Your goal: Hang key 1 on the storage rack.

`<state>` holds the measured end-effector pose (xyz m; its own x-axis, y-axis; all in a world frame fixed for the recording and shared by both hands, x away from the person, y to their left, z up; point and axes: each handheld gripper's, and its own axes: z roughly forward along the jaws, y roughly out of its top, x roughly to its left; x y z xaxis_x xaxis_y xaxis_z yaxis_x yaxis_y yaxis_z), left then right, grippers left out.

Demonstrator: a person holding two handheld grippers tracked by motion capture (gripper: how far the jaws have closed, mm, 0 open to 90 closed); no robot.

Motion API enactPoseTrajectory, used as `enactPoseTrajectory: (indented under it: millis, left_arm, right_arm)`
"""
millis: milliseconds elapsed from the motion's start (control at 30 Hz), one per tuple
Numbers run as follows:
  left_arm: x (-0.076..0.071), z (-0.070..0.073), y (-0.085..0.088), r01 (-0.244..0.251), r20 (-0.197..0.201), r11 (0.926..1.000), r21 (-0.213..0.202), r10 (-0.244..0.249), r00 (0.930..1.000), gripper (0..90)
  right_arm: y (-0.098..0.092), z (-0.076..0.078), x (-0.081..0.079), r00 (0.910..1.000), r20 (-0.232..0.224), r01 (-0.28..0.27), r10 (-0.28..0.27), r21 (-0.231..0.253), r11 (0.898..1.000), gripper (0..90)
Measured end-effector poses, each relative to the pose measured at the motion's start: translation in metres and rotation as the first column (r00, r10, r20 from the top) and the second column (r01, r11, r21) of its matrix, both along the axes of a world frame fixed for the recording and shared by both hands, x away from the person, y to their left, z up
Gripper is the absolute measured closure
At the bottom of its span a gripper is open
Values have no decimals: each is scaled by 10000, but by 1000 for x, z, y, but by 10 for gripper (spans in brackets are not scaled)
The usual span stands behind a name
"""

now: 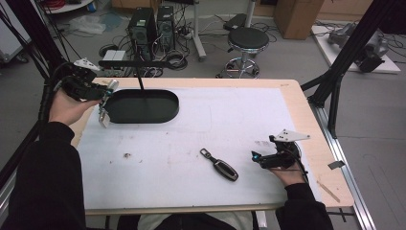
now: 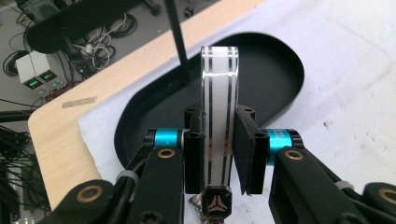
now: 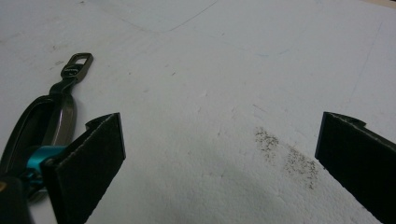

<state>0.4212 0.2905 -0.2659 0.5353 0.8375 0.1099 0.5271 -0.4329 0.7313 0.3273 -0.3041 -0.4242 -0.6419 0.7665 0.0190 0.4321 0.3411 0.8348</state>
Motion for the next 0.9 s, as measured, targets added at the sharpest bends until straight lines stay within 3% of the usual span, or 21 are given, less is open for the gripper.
enactPoseTrajectory:
  millis: [133,267,433,600,900]
  left_arm:
    - [5,4,5,-113,220,9995,-307,120,9997,748]
    - [12,9,5,-155,391,9998,-138,161,9991,748]
    - [16,19,-2,-118,1380,9995,-288,156,9903,749]
    - [27,31,-6,-89,1484,9983,-578,174,9888,748]
    - [45,37,-10,93,1811,9935,-1132,114,9834,749]
  right_arm:
    - [0,0,0,10000,-37,19,-20,-60,10000,9]
    - [-3,0,0,9999,-18,117,-117,-36,9999,8]
    - [-5,0,-1,9998,17,188,-188,-42,9998,9]
    - [-5,-1,-3,9998,14,207,-207,-28,9998,8]
    - [-6,-2,-3,9997,-73,251,-252,-25,9997,9]
